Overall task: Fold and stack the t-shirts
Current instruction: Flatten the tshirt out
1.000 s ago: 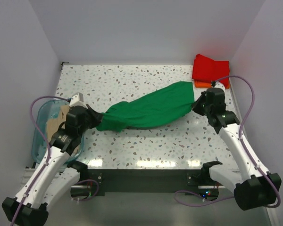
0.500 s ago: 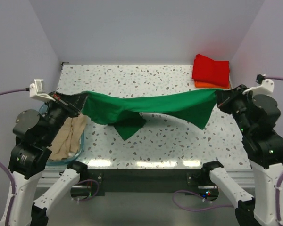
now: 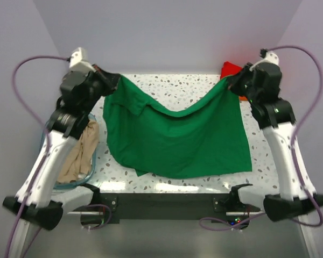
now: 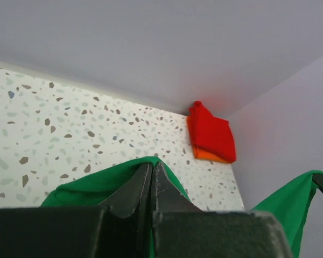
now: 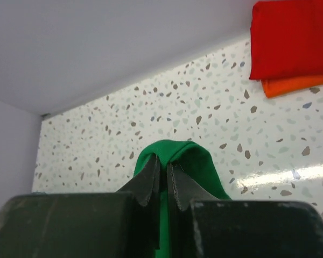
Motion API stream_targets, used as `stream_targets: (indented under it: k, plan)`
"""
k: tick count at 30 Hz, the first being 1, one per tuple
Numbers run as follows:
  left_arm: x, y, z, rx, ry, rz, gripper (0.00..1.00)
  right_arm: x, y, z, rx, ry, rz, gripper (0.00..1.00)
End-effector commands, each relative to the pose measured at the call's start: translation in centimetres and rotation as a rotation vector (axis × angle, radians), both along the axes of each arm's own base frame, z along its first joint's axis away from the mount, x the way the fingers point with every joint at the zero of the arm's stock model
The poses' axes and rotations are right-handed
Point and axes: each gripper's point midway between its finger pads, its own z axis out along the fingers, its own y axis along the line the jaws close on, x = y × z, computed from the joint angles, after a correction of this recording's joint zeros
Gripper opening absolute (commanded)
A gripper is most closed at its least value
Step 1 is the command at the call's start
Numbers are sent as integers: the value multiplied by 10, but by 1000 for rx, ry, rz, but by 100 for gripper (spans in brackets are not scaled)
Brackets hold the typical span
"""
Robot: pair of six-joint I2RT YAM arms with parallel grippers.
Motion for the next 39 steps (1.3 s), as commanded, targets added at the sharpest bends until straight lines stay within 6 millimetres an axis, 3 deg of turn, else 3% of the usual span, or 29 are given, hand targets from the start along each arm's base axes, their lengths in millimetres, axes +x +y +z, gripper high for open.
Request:
stream_targets:
  k: [1, 2, 3, 4, 5, 6, 7, 8, 9, 10, 11, 14, 16, 18, 19, 20, 21, 23, 24, 25, 26, 27, 29, 30, 32, 33, 35, 36, 39]
  plan:
    - [70, 4, 13, 40, -90, 65, 0, 68, 23, -11, 6, -48, 62, 0]
    - [83, -1, 24, 28, -138, 29, 0, 81, 27, 0, 9, -81, 73, 0]
    - [113, -2, 9, 35, -107, 30, 0, 111, 34, -13, 6, -68, 81, 0]
    - [140, 0, 18, 21, -135, 8, 0, 123, 36, 13, 9, -134, 86, 0]
    - [153, 2, 26, 19, -158, -4, 0, 134, 37, 19, 7, -149, 85, 0]
    - [169, 11, 33, 21, -174, 0, 0, 157, 39, 5, 0, -123, 84, 0]
    - [170, 13, 83, 11, -276, -13, 0, 165, 37, 15, 2, -144, 75, 0]
    - [177, 8, 89, 14, -280, -61, 0, 171, 35, 41, 13, -207, 69, 0]
    - [199, 5, 80, 18, -262, -75, 0, 178, 28, 49, 20, -224, 56, 0]
    - [191, 9, 123, 18, -355, -76, 0, 188, 26, 47, 40, -223, 50, 0]
    - [201, 8, 120, 23, -345, -87, 0, 188, 25, 66, 56, -266, 56, 0]
    - [186, 22, 153, 33, -411, -68, 0, 195, 13, 75, 85, -279, 58, 0]
    - [186, 29, 138, 46, -377, -57, 0, 196, 11, 68, 100, -253, 67, 0]
    - [164, 32, 139, 61, -385, -46, 0, 196, 9, 45, 107, -198, 77, 0]
    - [173, 33, 101, 64, -313, -39, 0, 195, 8, 35, 110, -175, 80, 0]
    - [153, 35, 107, 61, -332, -34, 0, 192, 5, 13, 119, -125, 79, 0]
    - [159, 35, 64, 55, -241, -30, 0, 189, 10, 1, 136, -98, 113, 0]
    - [139, 34, 46, 22, -212, -38, 0, 180, 11, -42, 149, -2, 133, 0]
    - [140, 32, -6, 14, -107, -51, 0, 175, 13, -58, 157, 34, 143, 0]
    - [135, 31, -16, 0, -105, -55, 0, 167, 17, -97, 179, 120, 160, 0]
    - [125, 31, -25, -23, -87, -58, 0, 159, 18, -107, 191, 141, 172, 0]
    - [121, 30, -71, -28, 2, -63, 0, 152, 21, -123, 205, 177, 187, 0]
    - [104, 29, -98, -56, 51, -62, 0, 133, 19, -175, 213, 287, 176, 0]
    - [95, 29, -142, -63, 137, -57, 0, 123, 18, -185, 210, 308, 170, 0]
    - [80, 30, -168, -87, 178, -44, 0, 101, 15, -230, 202, 405, 153, 0]
    - [68, 31, -204, -92, 253, -35, 0, 94, 14, -244, 199, 439, 148, 0]
    - [53, 32, -234, -117, 322, -24, 0, 72, 10, -283, 177, 539, 129, 0]
    - [39, 31, -265, -123, 389, -20, 0, 66, 9, -294, 172, 565, 124, 0]
    - [13, 31, -307, -138, 493, -3, 0, 41, -1, -332, 128, 655, 86, 0]
